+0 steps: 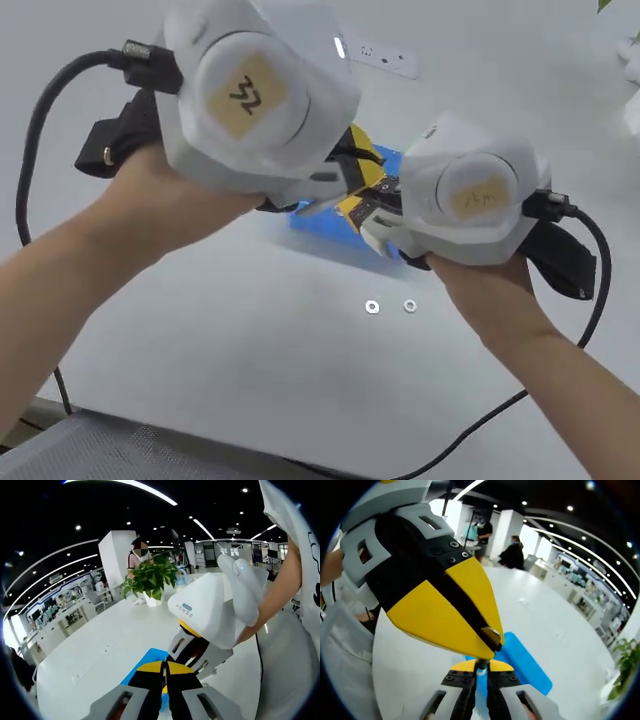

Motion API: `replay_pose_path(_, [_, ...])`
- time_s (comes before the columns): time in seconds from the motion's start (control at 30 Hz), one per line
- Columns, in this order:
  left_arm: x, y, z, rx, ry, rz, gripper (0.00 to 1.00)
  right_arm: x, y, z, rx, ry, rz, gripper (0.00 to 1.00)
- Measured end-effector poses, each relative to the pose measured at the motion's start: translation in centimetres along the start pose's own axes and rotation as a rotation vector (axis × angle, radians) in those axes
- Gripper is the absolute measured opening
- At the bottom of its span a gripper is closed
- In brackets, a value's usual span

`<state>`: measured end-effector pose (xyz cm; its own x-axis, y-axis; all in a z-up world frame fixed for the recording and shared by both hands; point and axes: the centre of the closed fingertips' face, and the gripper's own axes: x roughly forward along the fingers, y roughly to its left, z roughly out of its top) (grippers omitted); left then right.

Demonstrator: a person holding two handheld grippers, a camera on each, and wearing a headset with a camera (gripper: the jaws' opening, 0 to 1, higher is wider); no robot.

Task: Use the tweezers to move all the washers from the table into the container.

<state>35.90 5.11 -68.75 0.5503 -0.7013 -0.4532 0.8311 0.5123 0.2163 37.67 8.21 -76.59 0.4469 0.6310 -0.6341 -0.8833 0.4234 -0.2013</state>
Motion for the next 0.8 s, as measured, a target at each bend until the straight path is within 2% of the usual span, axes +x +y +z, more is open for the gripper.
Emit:
replay_pose_path(0.17, [0.6,1.1,-0.2,0.011,0.001,0.023,0.00,0.9,-1.1,0.3,0.014,-0.010,-0.024,0.03])
replay_pose_path(0.37, [1.7,2.1,-1.3,0.015,0.015,0.037,0.00,2.1,-1.7,0.0,0.030,-0.004,-0.048,0.03])
replay_pose_path(0.53, [2.8,2.5,-2.7,0.010,0.036,0.045,0.00,3.6,-1.7,-0.8,0.102,0.014,-0.034,0.02])
replay_pose_path(0.8, [4.1,2.3,-4.7,-0.017,0.068,0.041,0.00,5.6,-1.6,-2.8,0.111,0.076,-0.018,0.02])
